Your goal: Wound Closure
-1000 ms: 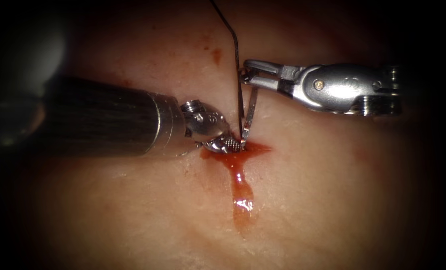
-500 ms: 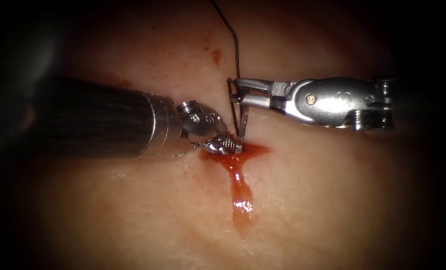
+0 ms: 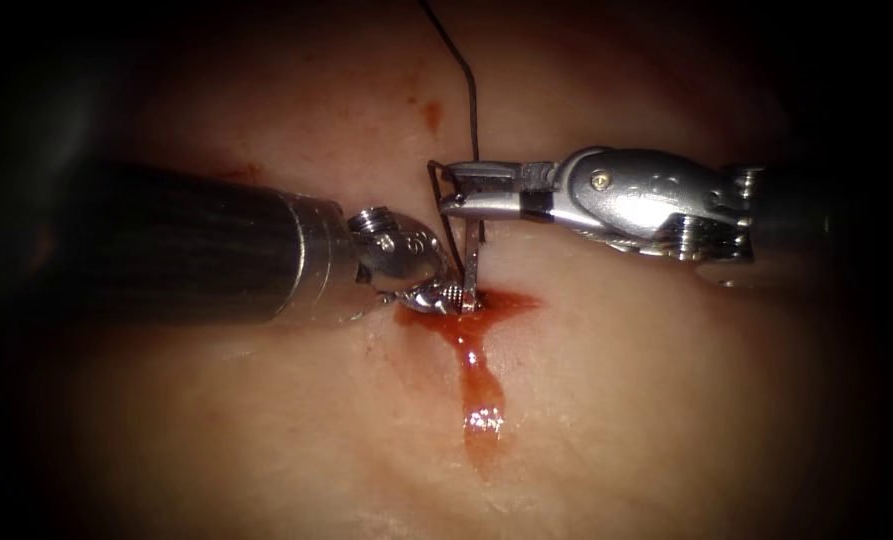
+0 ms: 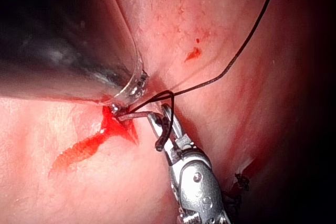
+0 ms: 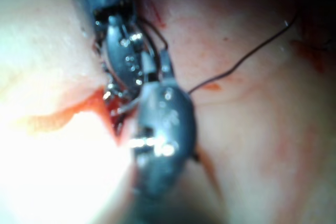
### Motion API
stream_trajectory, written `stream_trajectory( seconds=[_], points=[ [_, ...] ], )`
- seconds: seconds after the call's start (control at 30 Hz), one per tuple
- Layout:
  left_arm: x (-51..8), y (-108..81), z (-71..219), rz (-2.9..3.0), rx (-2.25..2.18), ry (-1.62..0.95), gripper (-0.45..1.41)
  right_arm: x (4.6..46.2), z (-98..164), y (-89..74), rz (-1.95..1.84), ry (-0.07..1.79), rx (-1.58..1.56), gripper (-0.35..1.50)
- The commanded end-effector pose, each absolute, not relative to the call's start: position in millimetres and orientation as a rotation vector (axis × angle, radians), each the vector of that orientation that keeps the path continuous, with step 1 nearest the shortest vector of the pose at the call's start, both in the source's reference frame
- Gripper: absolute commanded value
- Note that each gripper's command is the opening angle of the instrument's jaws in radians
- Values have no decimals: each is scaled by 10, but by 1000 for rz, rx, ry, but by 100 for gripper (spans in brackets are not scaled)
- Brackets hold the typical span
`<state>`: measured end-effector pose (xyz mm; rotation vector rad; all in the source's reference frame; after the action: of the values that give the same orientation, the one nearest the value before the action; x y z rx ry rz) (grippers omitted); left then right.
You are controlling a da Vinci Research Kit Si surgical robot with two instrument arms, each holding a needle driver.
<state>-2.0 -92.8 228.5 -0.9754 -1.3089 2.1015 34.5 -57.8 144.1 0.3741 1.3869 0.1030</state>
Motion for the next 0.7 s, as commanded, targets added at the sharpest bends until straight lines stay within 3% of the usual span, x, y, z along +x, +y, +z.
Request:
stream_trajectory(
  seconds=[0.03,0.37,0.7],
  points=[
    [-25,-934,2290,2102,-977,-1309,84,354,1447,-582,95,1392,398,-35],
    [-14,-930,2257,2144,-962,-1234,88,358,1456,-589,91,1385,463,-35],
    [-15,-953,2239,2204,-880,-1143,88,344,1450,-551,149,1350,262,-35]
  ],
)
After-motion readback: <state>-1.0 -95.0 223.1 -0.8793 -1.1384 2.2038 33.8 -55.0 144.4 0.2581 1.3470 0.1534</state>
